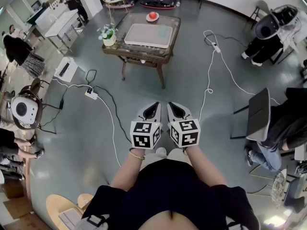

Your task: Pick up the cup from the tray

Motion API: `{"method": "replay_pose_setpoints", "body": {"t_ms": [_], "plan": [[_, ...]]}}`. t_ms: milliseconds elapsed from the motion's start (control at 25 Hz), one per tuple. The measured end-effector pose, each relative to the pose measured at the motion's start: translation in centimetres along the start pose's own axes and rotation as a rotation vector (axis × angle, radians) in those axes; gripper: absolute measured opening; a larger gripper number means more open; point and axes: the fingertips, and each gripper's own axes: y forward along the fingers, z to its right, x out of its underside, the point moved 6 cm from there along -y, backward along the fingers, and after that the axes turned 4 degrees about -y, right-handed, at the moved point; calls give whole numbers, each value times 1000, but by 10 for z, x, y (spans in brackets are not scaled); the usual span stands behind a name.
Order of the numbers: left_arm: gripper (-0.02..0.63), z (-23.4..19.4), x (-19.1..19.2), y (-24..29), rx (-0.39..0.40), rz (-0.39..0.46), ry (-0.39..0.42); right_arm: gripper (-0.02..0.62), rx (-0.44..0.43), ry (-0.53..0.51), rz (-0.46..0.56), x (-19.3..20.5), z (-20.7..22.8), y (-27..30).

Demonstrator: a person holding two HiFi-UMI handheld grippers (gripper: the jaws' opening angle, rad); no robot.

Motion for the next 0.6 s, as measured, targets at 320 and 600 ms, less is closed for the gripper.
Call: {"method": "replay_pose_setpoints", "body": {"t_ms": [320,600], "plan": [[8,0,-1,0,-6,-5,2,9,3,11,10,-5,2,0],[8,-1,-1,2,0,-6,-3,9,-10,61,31,-4,3,1]]}}
